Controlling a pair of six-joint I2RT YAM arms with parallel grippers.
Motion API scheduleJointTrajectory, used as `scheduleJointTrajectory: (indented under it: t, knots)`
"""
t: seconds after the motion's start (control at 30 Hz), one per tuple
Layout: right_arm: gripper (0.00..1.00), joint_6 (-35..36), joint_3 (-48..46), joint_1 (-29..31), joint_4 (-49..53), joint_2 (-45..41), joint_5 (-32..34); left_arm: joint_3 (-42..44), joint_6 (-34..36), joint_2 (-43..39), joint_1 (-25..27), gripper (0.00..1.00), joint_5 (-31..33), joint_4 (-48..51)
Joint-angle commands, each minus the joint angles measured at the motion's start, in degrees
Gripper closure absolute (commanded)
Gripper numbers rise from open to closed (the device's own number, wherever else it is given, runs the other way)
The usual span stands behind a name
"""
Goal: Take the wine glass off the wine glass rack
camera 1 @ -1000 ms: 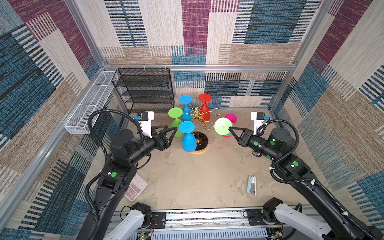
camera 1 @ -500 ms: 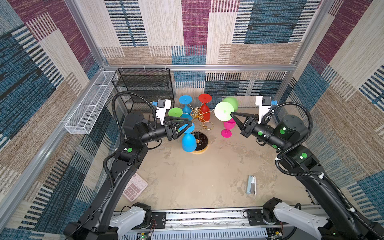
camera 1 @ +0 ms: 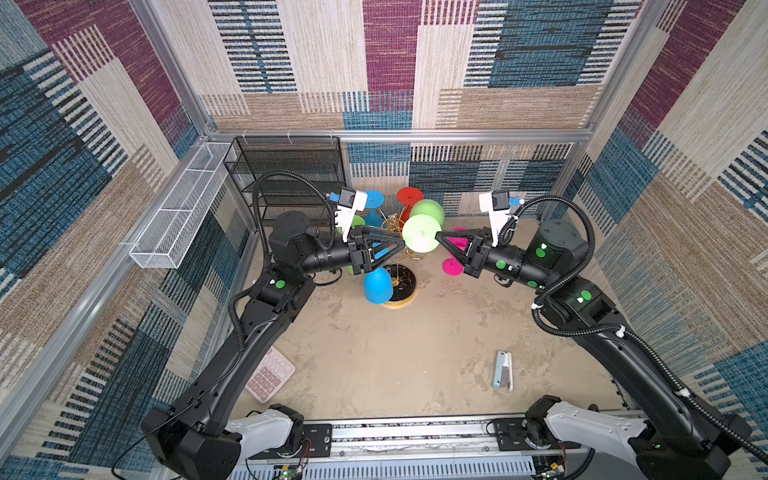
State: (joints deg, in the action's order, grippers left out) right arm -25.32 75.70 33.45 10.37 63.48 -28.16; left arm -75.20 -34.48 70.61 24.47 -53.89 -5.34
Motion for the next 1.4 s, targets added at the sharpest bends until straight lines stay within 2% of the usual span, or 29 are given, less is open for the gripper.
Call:
scheduleJointTrajectory:
  t: [0.0, 0.2, 0.5, 0.63, 0.67, 0.8, 0.87, 0.97, 1.07, 1.23, 1.37]
  knots:
    - [1.00, 1.1, 1.0, 1.4, -2.9, 0.6, -0.7, -0.7, -0.7, 0.7, 0.6, 0.49, 1.2, -4.0]
    - [1.00, 1.2, 0.9, 3.2, -3.3, 1.5, 0.2, -0.7, -2.4, 1.2, 1.3, 0.64, 1.1, -6.7]
    - [1.00, 1.5, 1.3, 4.1, -3.9, 2.7, 0.5, 0.2, -4.7, 0.2, 1.8, 0.98, 0.5, -9.0]
    - [0.98, 1.8, 1.4, 4.2, -4.2, 2.9, 0.7, 1.8, -9.5, -0.4, 1.8, 1.00, 0.4, -15.2]
    - [0.87, 2.0, 1.3, 4.2, -4.2, 2.6, 1.1, 1.9, -10.8, -0.7, 1.8, 1.00, 0.7, -16.3]
    - [0.32, 5.1, -2.0, 4.2, -5.9, -1.2, 6.3, 1.6, -14.7, -2.6, 0.9, 1.00, 4.2, -15.5]
    - [0.14, 9.7, -4.9, 4.2, -7.5, -4.2, 10.4, 1.0, -16.8, -3.5, 0.1, 1.00, 5.7, -13.6]
    - [0.07, 16.7, -9.2, 4.2, -10.3, -7.1, 16.6, 0.2, -20.2, -3.9, -0.7, 1.00, 5.6, -13.2]
    - [0.00, 24.1, -13.6, 4.1, -15.6, -8.0, 20.0, -0.1, -23.9, -3.5, -1.2, 1.00, 4.8, -14.0]
    - [0.01, 35.2, -20.1, 4.2, -26.7, -6.1, 20.1, 1.0, -31.9, -2.0, -1.8, 1.00, 3.0, -21.2]
    - [0.01, 38.5, -19.7, 4.2, -30.7, -2.3, 18.4, 0.3, -32.1, -2.0, -1.9, 1.00, 2.6, -20.1]
